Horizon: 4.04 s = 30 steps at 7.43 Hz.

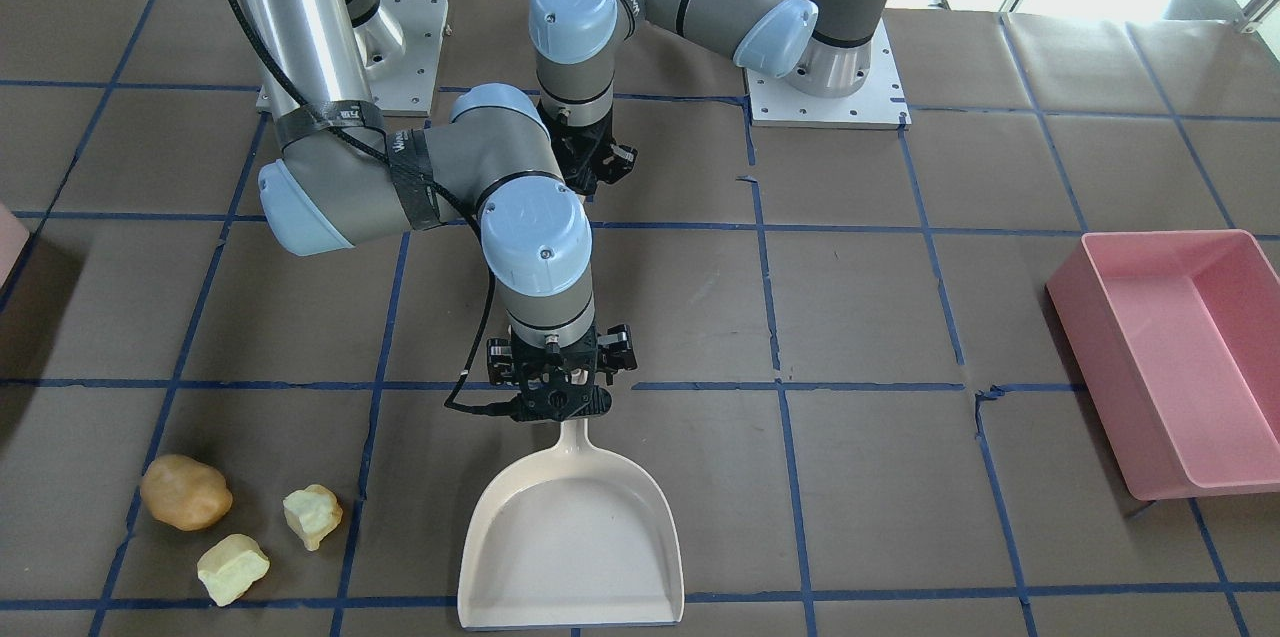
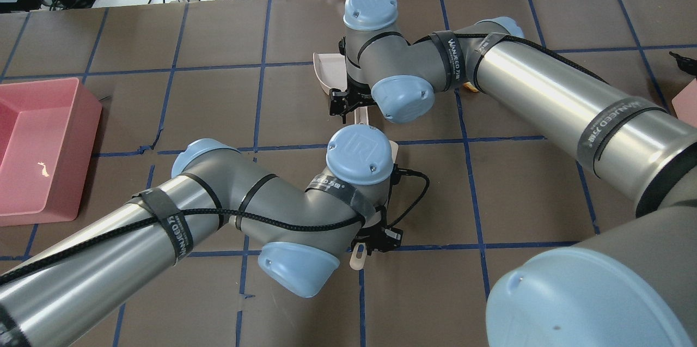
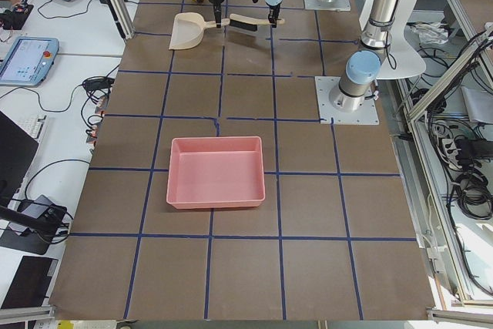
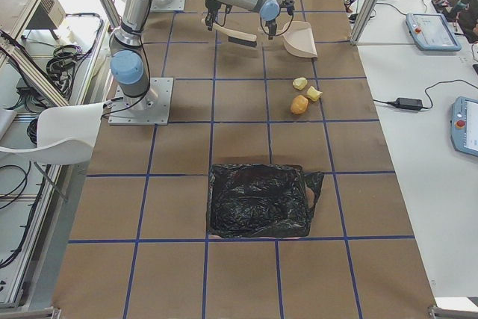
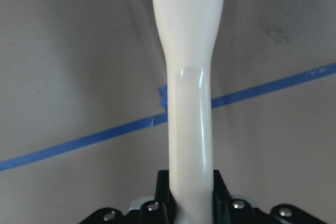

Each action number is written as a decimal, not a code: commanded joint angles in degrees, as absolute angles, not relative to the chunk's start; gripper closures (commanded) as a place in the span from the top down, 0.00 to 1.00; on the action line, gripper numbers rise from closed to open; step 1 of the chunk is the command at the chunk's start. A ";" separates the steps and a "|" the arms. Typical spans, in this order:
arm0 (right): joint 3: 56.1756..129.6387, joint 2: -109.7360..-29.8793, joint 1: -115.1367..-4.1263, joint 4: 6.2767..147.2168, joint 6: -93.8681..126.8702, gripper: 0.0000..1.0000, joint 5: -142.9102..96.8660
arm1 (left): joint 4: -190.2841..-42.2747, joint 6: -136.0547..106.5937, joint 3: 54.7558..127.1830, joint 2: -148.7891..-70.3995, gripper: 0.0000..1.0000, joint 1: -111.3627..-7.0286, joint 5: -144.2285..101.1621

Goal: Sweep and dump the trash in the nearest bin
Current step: 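Lift the brush with the left gripper while the right gripper lifts the dustpan, then carry brush toward debris while right gripper sets dustpan beyond it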

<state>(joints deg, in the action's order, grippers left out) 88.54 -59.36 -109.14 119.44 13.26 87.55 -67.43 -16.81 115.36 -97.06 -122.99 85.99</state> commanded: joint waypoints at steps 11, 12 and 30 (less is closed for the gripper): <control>87.80 -59.94 -108.46 119.88 13.10 0.24 84.64 | -86.61 -5.49 108.50 -79.63 0.00 -103.30 87.09; 86.85 -60.46 -107.94 119.36 13.01 0.23 84.73 | -91.36 -3.88 103.15 -80.67 0.00 -99.79 87.19; 90.35 -75.96 -49.32 97.90 -77.59 0.13 91.58 | -90.88 0.96 47.14 -137.69 0.00 -120.40 95.01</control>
<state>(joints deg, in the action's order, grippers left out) 90.33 -78.23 -51.04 95.89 -74.91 91.58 -92.29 0.10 51.10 -133.13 -119.27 95.02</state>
